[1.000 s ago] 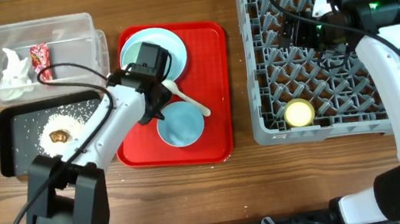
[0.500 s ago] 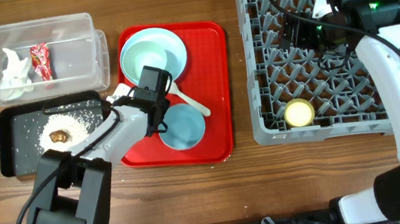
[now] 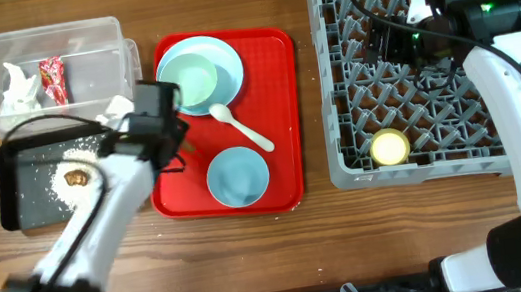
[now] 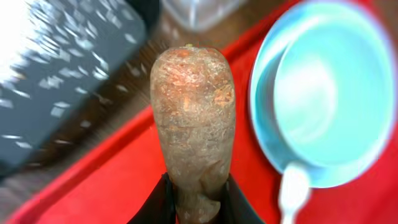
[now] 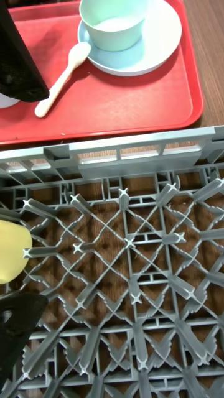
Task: Sort waste into correct bins and load items into the dishwasher rack
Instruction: 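Grasp the sausage with the left gripper and drop it on the black tray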
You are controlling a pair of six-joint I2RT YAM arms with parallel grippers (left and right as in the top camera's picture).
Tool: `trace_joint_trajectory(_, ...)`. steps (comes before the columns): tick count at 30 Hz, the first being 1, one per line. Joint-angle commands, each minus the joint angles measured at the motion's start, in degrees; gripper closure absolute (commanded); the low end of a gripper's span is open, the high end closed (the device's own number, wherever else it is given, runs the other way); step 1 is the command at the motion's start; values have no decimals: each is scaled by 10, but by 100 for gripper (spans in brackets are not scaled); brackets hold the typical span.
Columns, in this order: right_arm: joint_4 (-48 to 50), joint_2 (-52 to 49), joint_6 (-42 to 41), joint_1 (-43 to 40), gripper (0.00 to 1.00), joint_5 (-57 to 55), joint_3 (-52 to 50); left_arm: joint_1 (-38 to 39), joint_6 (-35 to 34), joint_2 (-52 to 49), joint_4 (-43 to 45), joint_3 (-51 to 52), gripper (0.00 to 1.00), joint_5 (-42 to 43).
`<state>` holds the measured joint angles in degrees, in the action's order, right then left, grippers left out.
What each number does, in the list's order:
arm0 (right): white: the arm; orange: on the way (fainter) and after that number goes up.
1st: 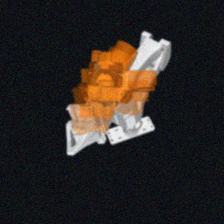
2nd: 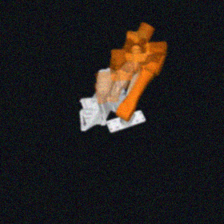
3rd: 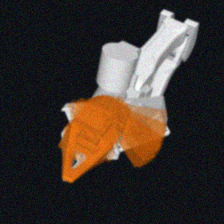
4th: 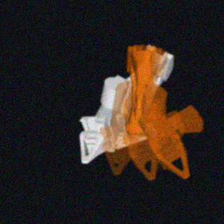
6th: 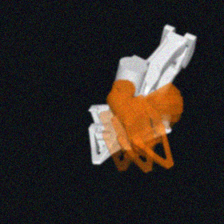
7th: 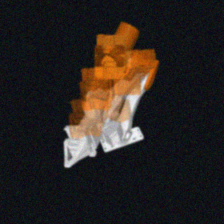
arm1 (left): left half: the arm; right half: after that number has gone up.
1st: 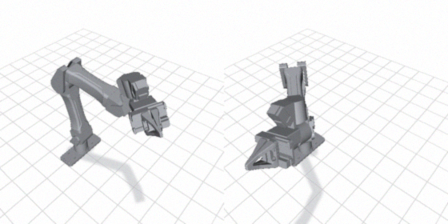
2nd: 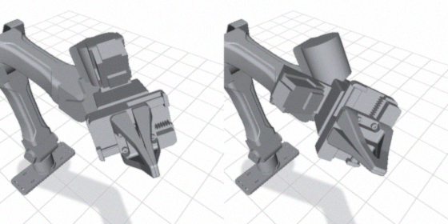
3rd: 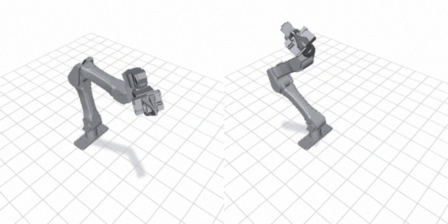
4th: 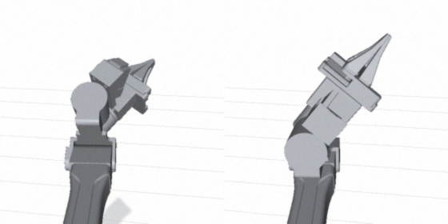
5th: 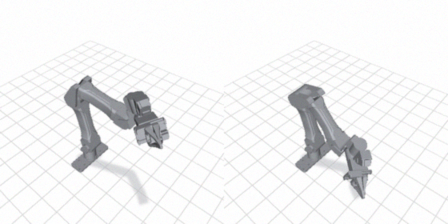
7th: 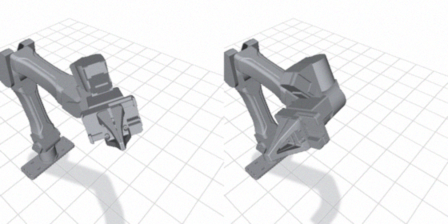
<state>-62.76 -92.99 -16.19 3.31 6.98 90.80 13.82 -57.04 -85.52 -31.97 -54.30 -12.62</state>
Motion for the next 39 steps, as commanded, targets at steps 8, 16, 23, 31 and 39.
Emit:
trace_joint_trajectory(8,3,5,12,0,0,-10,6,-290,13,12,-46,-10,84,-54)
trace_joint_trajectory(16,5,5,12,0,0,-10,6,-324,13,-94,-14,-10,51,-42)
trace_joint_trajectory(23,8,5,12,0,0,-9,6,-319,188,-40,-51,-57,40,84)
trace_joint_trajectory(31,12,5,12,0,0,-9,6,-78,511,-4,-112,-68,42,378)
trace_joint_trajectory(39,7,5,12,0,0,-9,6,74,487,-114,-118,-67,44,217)
